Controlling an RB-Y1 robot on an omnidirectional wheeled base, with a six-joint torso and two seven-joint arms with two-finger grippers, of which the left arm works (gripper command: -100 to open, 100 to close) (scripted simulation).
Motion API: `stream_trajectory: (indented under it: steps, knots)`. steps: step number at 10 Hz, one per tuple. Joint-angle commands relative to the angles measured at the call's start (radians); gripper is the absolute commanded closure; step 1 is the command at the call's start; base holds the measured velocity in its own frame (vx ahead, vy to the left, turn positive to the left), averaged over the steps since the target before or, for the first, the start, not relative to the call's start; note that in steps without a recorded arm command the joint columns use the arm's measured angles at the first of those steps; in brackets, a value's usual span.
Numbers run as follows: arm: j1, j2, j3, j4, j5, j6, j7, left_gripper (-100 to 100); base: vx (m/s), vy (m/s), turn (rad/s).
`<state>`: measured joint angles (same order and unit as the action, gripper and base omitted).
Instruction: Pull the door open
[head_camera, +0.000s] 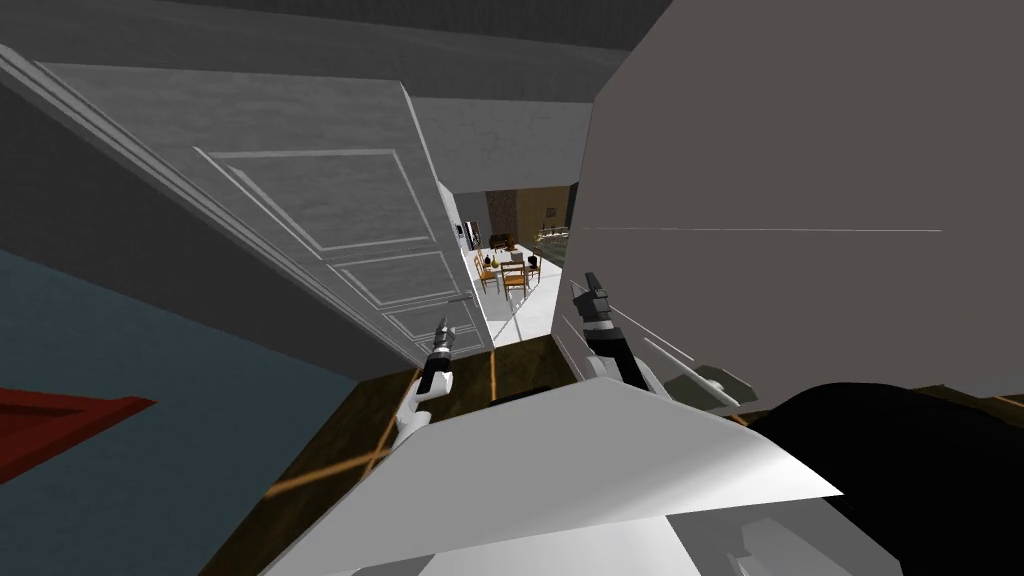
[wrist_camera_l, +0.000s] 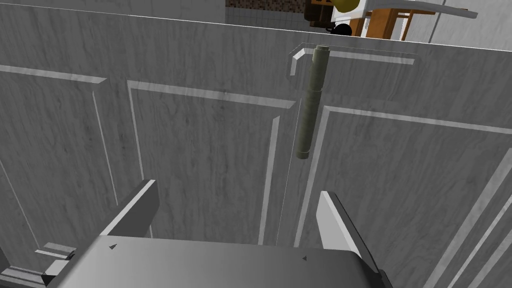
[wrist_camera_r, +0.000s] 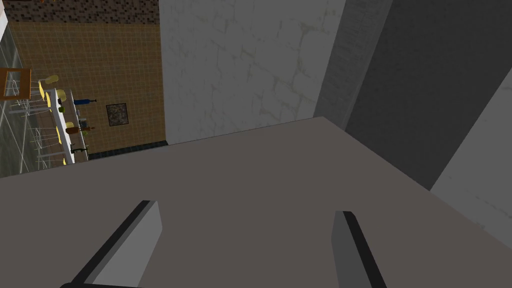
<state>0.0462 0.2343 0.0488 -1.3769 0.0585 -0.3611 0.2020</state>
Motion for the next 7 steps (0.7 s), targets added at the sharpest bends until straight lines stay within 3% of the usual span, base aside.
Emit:
stream_trajectory:
  steps: [1, 7]
  knots:
    - [-0.012, 0.012, 0.001, 0.042, 0.002, 0.008, 0.004, -100, 0.192, 0.062, -0.108]
    - [-0.066, 0.033, 0.008, 0.156, 0.005, 0.029, 0.007, -100, 0.138, 0.030, -0.060]
